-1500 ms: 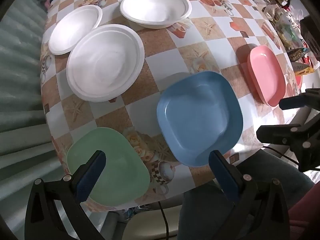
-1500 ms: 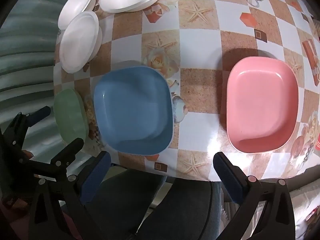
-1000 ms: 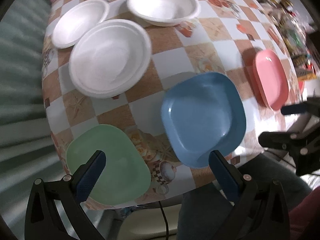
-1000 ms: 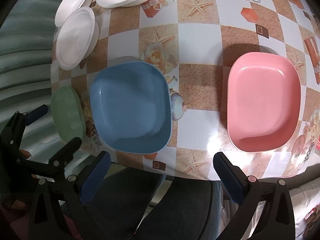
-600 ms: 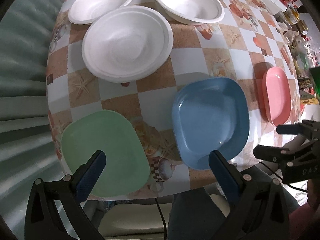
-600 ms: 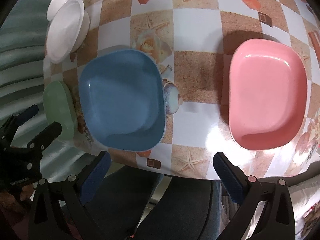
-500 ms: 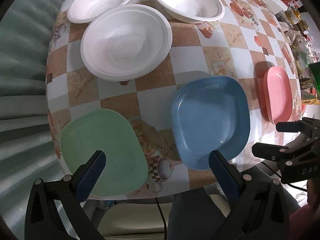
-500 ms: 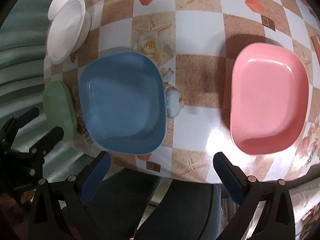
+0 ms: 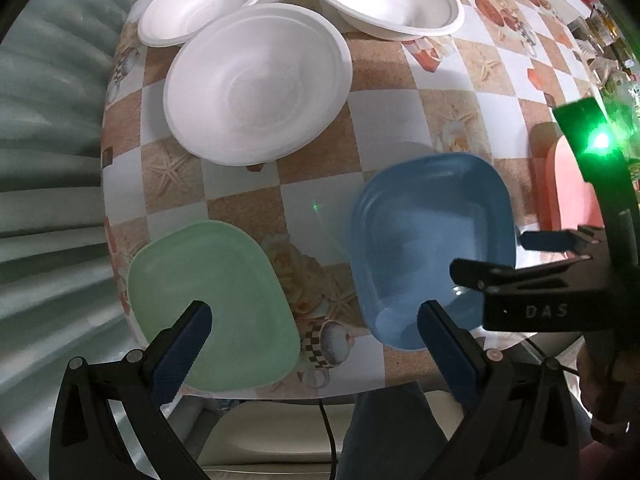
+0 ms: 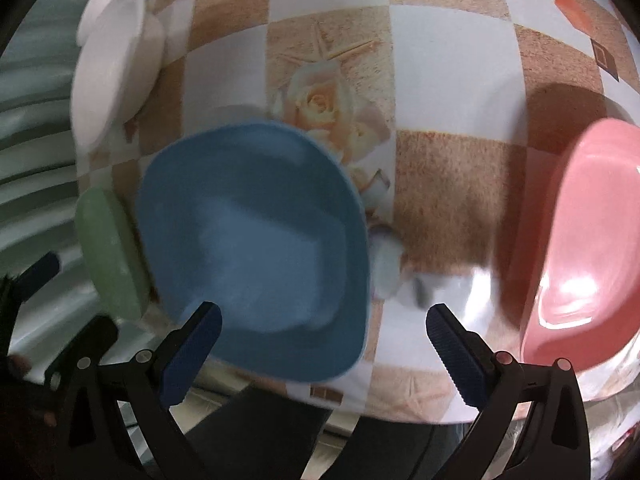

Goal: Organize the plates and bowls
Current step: 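Move both grippers toward the rim of the blue plastic plate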

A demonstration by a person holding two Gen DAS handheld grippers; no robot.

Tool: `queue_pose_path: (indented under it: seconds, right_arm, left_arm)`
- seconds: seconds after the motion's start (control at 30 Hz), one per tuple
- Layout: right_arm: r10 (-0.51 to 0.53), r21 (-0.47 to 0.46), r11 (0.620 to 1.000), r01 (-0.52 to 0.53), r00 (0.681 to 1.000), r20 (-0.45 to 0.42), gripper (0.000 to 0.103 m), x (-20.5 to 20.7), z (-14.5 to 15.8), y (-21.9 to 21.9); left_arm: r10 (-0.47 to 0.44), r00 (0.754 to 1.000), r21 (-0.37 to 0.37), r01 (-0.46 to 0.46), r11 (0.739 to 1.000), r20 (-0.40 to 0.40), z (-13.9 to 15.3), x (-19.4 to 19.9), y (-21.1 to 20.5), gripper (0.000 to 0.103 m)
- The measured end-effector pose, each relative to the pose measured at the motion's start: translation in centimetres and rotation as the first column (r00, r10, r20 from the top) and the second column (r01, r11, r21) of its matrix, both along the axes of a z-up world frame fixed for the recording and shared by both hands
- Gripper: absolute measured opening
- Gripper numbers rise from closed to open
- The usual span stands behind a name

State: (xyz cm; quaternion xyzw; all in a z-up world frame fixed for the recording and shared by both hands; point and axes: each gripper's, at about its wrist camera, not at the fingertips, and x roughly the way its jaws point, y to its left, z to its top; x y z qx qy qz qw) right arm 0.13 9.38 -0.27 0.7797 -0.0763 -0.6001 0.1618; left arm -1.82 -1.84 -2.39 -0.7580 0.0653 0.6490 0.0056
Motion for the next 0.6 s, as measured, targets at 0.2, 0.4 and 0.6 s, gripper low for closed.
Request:
queue_pose_path:
  seconds: [0.2, 0.4, 0.6]
  right_arm:
    - [0.084, 0.110, 0.991, -0.073, 0.991, -0.100, 0.103, 0.7, 0.8, -1.0]
    - [0.037, 0.192, 0.981, -0.020, 0.996, -0.083, 0.103, 2.6, 0.0, 1.3]
    - [-0.042, 0.190, 0.980, 0.052, 0.997, -0.060, 0.103, 4.8, -0.4, 3.8]
  left_arm:
    - [-0.005, 1.000, 0.002, 0.005, 1.000, -0.006, -1.2, 0.5, 1.7, 0.103]
    - [-0.037, 0.999, 0.017, 0.036, 0.999, 0.002, -2.4, 0.2, 3.6, 0.103]
    - [-0.056, 0.998, 0.027, 0.056, 0.998, -0.005, -4.0, -0.5, 5.5, 0.103]
